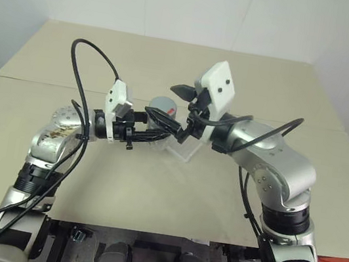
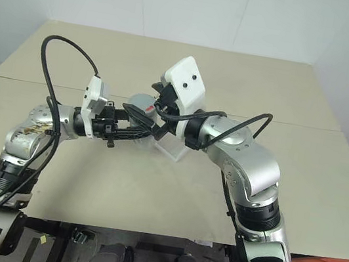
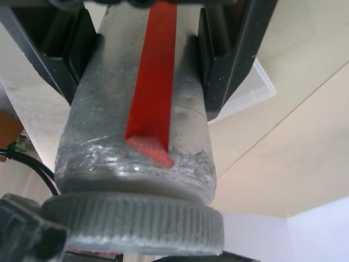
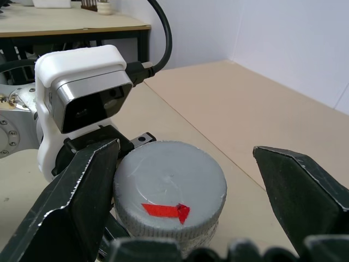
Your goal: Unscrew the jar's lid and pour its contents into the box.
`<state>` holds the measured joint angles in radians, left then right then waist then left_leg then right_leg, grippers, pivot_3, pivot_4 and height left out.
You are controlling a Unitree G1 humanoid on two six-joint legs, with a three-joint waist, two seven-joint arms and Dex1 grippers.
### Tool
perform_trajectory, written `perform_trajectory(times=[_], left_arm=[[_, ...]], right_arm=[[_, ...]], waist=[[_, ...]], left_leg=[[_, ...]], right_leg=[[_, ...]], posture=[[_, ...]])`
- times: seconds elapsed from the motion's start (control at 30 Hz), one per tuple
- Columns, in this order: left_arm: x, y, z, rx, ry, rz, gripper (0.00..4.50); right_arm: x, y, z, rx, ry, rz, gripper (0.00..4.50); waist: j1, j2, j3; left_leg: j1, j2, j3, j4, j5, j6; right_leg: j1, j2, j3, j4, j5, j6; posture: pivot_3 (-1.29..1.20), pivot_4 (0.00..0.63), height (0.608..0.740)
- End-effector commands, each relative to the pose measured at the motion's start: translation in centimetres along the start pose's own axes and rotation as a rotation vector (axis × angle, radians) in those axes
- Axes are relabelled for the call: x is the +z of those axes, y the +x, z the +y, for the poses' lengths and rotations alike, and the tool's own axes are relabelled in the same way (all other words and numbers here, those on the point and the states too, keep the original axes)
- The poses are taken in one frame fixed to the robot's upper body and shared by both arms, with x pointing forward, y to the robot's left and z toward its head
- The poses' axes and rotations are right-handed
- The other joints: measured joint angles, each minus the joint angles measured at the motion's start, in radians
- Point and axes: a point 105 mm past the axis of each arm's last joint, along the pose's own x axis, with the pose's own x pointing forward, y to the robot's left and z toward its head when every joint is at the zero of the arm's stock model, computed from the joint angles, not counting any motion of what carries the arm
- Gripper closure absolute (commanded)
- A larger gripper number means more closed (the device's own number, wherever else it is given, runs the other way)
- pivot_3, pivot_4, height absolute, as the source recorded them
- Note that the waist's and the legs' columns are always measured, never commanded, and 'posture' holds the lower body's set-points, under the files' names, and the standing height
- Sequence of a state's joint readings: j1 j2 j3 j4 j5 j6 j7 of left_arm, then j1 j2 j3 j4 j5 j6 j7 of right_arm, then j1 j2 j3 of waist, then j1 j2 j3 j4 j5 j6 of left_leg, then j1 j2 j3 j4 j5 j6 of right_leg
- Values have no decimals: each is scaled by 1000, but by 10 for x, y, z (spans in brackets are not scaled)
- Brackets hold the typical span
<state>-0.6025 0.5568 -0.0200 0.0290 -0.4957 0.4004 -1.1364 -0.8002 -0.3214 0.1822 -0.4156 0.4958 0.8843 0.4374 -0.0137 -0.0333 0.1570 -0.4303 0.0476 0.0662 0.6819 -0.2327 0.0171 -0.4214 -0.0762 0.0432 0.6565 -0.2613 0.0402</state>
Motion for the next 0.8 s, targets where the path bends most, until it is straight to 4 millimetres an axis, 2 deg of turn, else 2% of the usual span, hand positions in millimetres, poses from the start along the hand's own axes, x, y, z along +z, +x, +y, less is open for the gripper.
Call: perform_trajectory(times=[0.03,0.3,0.8], left_arm=[[13,-2,-3,-14,41,-26,2547],[15,-6,-2,-11,42,-24,2547],[15,-10,-4,-20,38,-15,2547]], right_arm=[[4,-4,-3,-24,-20,-11,28],[-3,-17,-17,-68,-35,22,28],[-4,-36,-29,-102,-45,27,28]], waist=[[0,0,0],[0,0,0],[0,0,0]], left_leg=[[0,0,0,0,0,0],[0,0,0,0,0,0],[0,0,0,0,0,0]], right_leg=[[0,0,0,0,0,0],[0,0,0,0,0,0],[0,0,0,-1,0,0]], posture=[[0,150,740],[0,150,740],[0,150,740]])
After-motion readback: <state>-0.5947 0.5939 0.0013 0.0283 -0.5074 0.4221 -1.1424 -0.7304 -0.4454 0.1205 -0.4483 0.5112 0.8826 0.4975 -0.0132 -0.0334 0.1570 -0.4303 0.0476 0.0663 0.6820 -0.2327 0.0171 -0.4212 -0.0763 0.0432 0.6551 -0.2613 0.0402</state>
